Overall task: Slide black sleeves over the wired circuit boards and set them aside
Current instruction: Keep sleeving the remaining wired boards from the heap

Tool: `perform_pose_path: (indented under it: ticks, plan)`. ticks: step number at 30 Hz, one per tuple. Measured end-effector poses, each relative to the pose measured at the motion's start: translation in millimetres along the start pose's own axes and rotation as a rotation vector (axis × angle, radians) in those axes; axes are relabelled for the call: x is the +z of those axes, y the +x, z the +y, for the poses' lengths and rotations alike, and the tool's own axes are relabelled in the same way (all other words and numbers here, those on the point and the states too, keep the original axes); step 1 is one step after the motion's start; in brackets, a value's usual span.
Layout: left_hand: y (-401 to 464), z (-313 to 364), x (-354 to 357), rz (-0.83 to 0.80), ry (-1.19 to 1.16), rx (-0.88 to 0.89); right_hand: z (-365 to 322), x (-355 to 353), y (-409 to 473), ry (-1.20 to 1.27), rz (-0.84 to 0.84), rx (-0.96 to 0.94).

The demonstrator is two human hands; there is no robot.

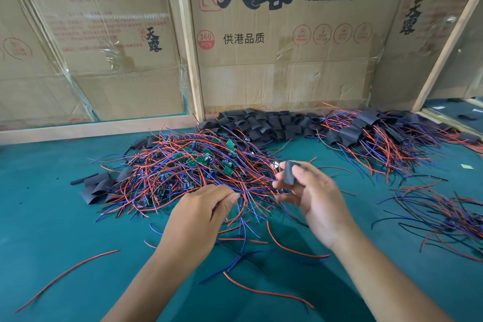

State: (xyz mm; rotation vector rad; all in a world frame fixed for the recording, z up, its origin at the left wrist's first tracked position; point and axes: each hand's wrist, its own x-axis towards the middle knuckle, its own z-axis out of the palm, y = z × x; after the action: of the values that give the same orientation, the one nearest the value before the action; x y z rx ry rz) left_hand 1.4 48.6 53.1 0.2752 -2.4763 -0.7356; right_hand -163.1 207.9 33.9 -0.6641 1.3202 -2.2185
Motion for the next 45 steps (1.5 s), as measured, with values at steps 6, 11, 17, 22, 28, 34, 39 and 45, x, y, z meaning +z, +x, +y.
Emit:
perform_pose_path:
  ticks: [6,11,17,22,28,34,39,45]
  plan:
    - [0.1,5.1,-7.6,0.118,0.058,0.011,5.9,-13.1,-0.7,-0.783,0.009,-0.210]
    - [-0.8,7.7,-9.5,0.131,0.066,0.023,7.7,-10.9,-3.2,-0.940,-0.037,-0.351]
    - [-0.3,6.0,-9.6,0.147,0.066,0.034,6.8,-9.9,-4.8,-0.978,-0.041,-0.489]
    - [0.0,8.2,-9.4,0.146,0.095,0.048,6.5,-7.2,-6.5,-1.001,-0.079,-0.555]
    - [-0.2,8.0,-10.3,0.168,0.159,0.062,6.6,-6.4,-7.9,-1.019,-0.045,-0.524]
    - [0.3,9.0,-9.3,0.177,0.196,0.093,6.9,-7.1,-7.6,-1.028,-0.049,-0.520]
    - [-0.3,8.1,-9.5,0.142,0.211,0.104,8.4,-8.7,-7.4,-1.026,-0.088,-0.556]
    - [0.6,7.8,-7.1,-0.023,0.241,0.168,11.7,-1.1,-10.5,-1.350,-0.243,-0.826]
